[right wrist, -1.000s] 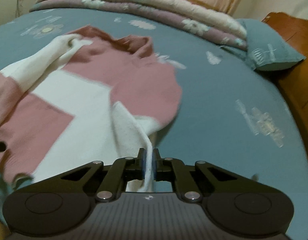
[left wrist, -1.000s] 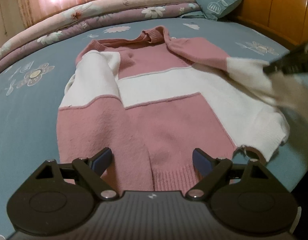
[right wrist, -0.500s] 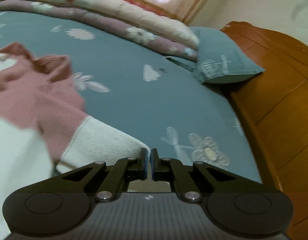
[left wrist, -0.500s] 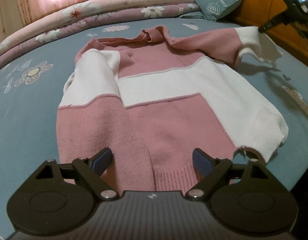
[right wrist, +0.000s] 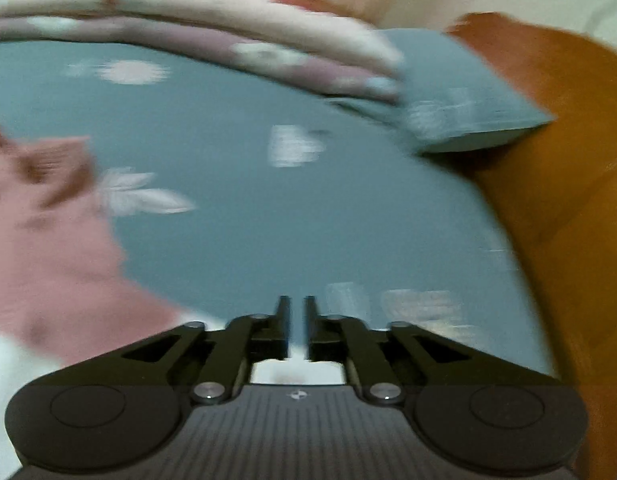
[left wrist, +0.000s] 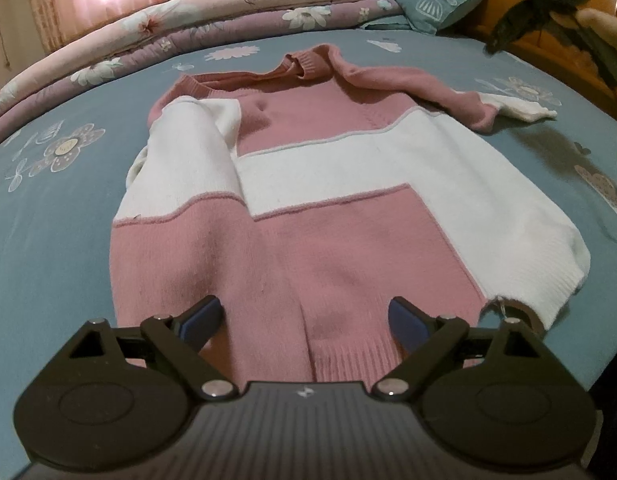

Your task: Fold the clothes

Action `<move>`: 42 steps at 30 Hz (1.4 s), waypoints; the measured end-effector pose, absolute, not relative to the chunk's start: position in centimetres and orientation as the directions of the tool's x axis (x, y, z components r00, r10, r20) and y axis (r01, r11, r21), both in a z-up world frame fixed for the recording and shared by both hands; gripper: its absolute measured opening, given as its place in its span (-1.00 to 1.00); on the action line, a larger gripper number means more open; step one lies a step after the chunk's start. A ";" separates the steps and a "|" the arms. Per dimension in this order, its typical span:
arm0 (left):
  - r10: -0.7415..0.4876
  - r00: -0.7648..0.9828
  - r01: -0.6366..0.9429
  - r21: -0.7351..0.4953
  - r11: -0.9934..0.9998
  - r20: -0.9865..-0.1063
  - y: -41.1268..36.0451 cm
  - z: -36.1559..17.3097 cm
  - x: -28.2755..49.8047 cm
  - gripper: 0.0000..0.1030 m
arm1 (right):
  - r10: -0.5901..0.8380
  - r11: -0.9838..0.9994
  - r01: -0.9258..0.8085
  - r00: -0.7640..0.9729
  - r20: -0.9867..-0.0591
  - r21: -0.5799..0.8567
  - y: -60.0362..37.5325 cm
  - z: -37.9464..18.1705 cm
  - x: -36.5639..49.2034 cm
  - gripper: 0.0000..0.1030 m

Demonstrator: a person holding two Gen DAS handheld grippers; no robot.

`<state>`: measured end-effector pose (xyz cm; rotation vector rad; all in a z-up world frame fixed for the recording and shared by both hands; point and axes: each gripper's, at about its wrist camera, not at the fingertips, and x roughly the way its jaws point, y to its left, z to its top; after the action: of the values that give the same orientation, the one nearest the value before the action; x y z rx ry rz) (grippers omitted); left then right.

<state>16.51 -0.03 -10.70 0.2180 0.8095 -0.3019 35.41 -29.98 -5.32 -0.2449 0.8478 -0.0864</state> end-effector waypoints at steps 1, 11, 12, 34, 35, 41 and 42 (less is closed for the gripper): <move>-0.181 0.651 0.345 0.075 0.936 -0.737 0.0 -10.7 16.6 0.77 | -0.107 0.978 -0.068 0.652 -0.751 -0.198 -29.6 -5.7 34.9 -0.01; -0.184 0.655 0.345 0.074 0.936 -0.733 -0.1 -10.7 16.6 0.78 | 0.061 0.957 -0.267 0.573 -0.817 -0.116 -25.6 -9.3 34.4 0.24; -0.186 0.655 0.347 0.073 0.935 -0.733 0.0 -10.7 16.6 0.78 | 0.048 0.953 -0.272 0.574 -0.817 -0.135 -25.4 -9.5 34.5 0.24; -0.196 0.654 0.344 0.057 0.937 -0.730 0.3 -10.8 17.5 0.80 | -0.299 0.951 0.151 0.665 -0.684 -0.269 -30.1 -8.8 44.6 -0.79; -0.197 0.653 0.345 0.055 0.937 -0.732 0.3 -10.9 17.5 0.81 | -0.324 0.943 0.172 0.658 -0.680 -0.283 -30.3 -9.2 45.3 -0.79; -0.207 0.650 0.349 0.046 0.936 -0.731 0.5 -11.1 17.8 0.84 | -0.393 0.920 0.253 0.585 -0.709 -0.300 -31.9 -12.8 47.6 -0.79; -0.207 0.650 0.349 0.046 0.936 -0.731 0.6 -11.1 17.8 0.85 | -0.394 0.919 0.265 0.583 -0.711 -0.292 -32.0 -13.4 47.7 -0.78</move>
<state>17.80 0.56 -11.11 0.1888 0.8033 -0.3179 47.69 -32.05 -13.42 -0.1607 0.8673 -0.3865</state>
